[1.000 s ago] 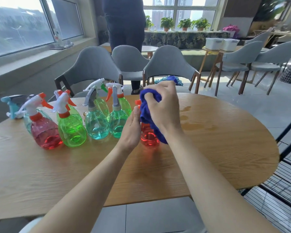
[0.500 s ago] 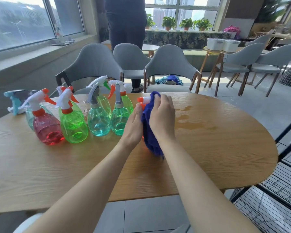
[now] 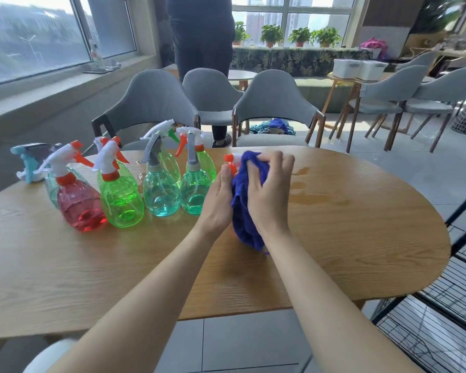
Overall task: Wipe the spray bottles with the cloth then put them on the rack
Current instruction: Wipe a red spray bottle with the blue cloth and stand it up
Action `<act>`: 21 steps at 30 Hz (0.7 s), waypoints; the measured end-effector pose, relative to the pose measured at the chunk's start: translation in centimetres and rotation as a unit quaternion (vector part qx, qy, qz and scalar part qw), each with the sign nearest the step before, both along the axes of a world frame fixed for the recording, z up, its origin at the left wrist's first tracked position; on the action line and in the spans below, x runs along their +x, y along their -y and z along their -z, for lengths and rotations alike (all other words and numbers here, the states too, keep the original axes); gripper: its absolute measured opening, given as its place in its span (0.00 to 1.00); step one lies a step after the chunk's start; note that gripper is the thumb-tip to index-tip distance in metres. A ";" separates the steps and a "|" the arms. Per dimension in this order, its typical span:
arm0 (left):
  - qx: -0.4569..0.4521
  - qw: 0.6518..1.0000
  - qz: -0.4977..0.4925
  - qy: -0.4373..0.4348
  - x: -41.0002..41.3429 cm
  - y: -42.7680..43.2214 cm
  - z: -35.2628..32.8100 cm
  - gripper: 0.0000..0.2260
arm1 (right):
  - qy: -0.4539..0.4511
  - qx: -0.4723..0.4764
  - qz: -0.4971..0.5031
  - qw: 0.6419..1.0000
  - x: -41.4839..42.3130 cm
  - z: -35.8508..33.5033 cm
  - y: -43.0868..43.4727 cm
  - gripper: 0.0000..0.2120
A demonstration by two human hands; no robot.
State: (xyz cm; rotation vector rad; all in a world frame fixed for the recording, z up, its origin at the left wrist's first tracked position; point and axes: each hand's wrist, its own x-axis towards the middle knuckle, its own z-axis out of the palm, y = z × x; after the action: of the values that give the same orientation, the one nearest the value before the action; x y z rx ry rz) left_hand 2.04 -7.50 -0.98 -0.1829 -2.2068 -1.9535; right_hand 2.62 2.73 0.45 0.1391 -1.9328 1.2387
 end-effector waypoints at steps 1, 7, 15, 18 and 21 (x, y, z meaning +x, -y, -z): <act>0.000 1.000 0.002 0.002 -0.1 0.1 -0.1 0.19 | -0.005 0.034 -0.016 0.999 -0.4 -0.2 0.3 0.06; 0.034 0.999 0.021 0.006 -1.0 0.3 0.4 0.24 | 0.010 0.076 -0.003 0.997 -1.1 1.5 -0.8 0.04; 0.034 0.999 0.021 0.005 -1.2 0.1 1.1 0.26 | 0.089 0.052 0.015 0.995 0.5 3.2 -1.3 0.10; 0.038 0.999 0.011 0.008 -0.7 -0.2 0.8 0.23 | 0.118 0.055 0.051 0.990 1.3 3.5 -2.0 0.13; 0.024 1.000 0.006 0.018 -0.5 -0.2 0.5 0.23 | 0.063 0.002 0.056 0.996 1.0 1.4 -2.0 0.12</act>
State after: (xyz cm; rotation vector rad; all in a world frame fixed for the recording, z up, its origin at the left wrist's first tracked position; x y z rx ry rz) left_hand 1.59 -7.32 -1.43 -0.1549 -2.1837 -2.0292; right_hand 3.58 4.72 -1.00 -0.0450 -2.0220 1.1933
